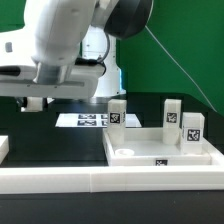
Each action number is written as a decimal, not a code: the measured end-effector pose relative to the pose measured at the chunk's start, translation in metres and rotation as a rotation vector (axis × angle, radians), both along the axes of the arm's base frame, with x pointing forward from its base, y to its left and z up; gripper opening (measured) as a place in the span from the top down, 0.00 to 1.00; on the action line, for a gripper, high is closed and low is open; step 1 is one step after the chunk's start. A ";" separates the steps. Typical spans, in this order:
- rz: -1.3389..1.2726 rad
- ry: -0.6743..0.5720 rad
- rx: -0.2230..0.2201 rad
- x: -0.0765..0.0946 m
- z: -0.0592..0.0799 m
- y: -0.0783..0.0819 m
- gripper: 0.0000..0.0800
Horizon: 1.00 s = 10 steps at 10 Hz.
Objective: Assemble square table
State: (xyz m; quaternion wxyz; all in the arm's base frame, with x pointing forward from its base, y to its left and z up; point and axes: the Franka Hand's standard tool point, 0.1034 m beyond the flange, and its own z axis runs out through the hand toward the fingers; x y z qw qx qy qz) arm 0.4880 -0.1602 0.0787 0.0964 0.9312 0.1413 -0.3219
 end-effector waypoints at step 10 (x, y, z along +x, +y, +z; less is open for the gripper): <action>-0.176 -0.380 0.070 0.053 0.034 0.040 0.64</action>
Offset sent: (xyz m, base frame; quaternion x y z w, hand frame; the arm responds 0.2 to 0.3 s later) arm 0.0000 0.0000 0.0000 0.0000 0.1296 0.0000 0.9916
